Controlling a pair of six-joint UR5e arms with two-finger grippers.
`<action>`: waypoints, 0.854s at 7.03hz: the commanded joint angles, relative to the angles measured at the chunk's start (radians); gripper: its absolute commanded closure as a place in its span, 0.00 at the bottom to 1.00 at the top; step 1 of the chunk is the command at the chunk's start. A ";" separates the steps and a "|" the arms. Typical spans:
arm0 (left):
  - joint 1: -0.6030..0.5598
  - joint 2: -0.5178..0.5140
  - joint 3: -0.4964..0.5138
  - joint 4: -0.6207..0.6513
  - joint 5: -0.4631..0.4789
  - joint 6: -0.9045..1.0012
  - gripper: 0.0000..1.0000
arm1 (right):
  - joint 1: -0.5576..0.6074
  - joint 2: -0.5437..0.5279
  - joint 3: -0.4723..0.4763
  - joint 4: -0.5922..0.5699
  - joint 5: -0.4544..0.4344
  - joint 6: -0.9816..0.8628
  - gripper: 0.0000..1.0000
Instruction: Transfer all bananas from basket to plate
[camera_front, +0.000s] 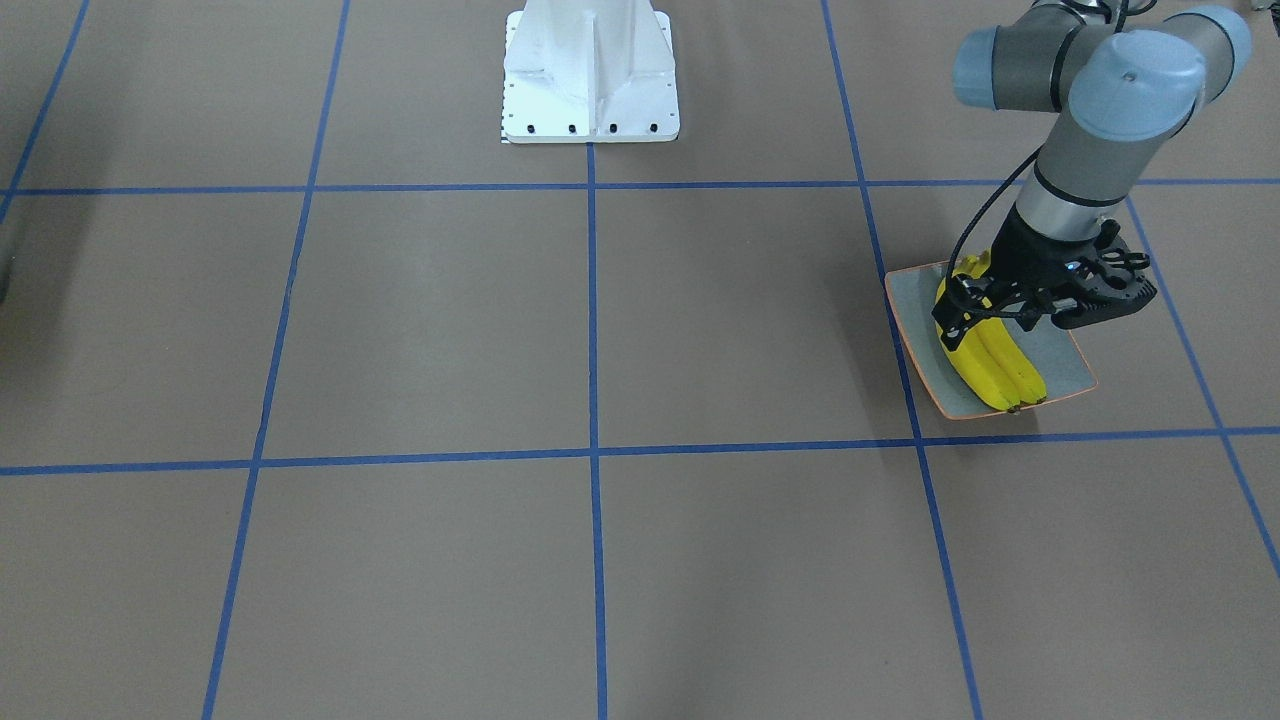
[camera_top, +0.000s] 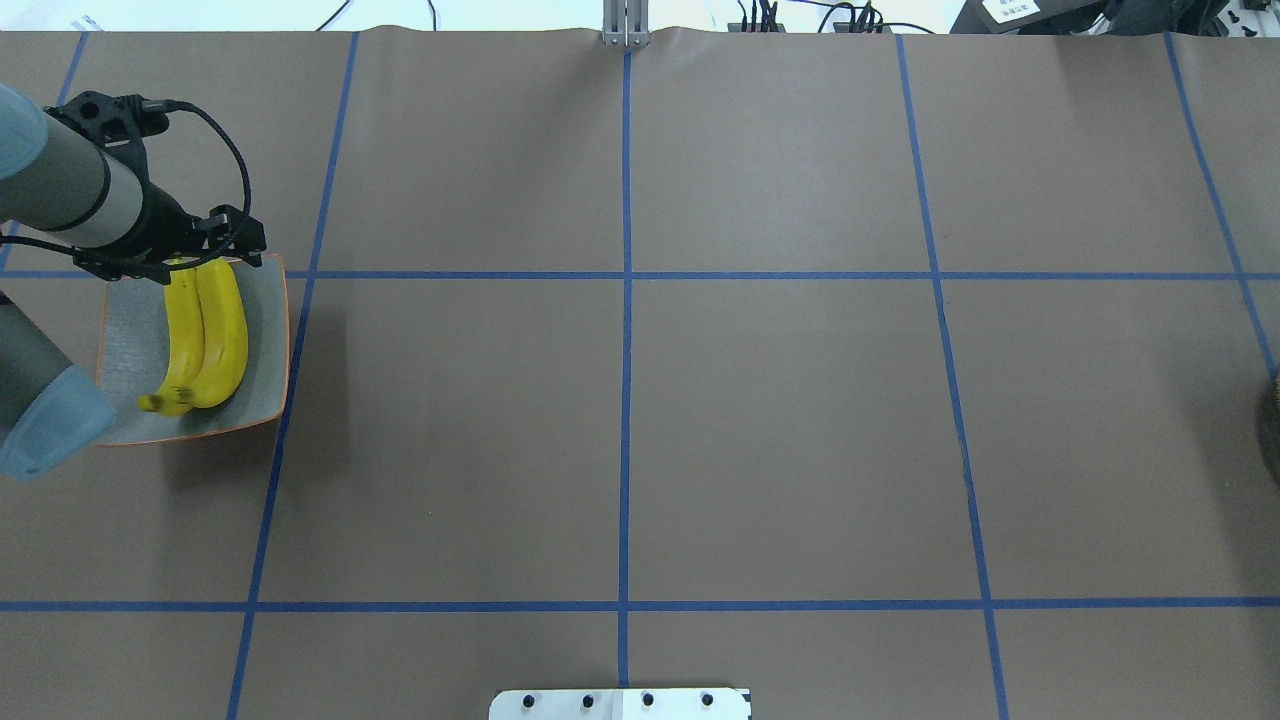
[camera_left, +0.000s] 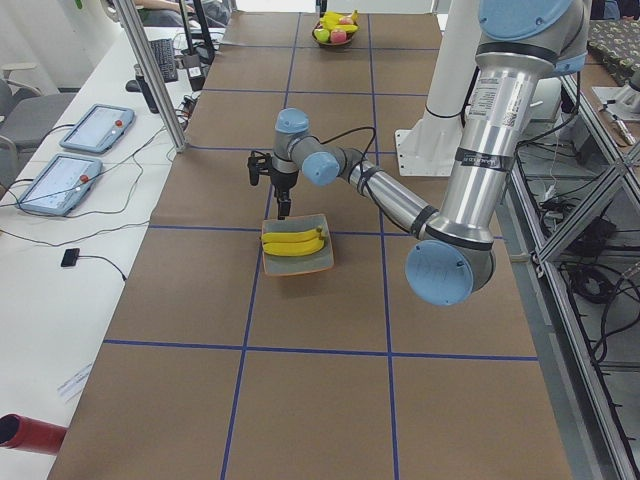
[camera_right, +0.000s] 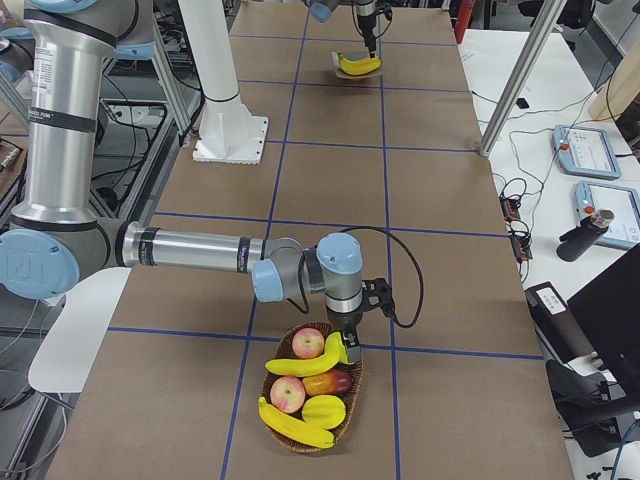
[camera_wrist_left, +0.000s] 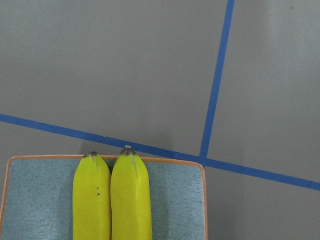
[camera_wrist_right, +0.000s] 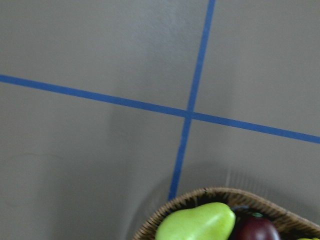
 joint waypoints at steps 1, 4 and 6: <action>0.005 -0.001 0.007 0.000 0.003 -0.007 0.00 | -0.004 -0.004 -0.007 -0.002 0.003 -0.037 0.01; 0.016 -0.001 0.010 -0.002 0.001 -0.007 0.00 | -0.005 -0.063 -0.006 0.004 0.060 -0.124 0.01; 0.025 -0.001 0.010 -0.002 0.001 -0.019 0.00 | -0.005 -0.087 -0.016 0.072 0.052 -0.196 0.01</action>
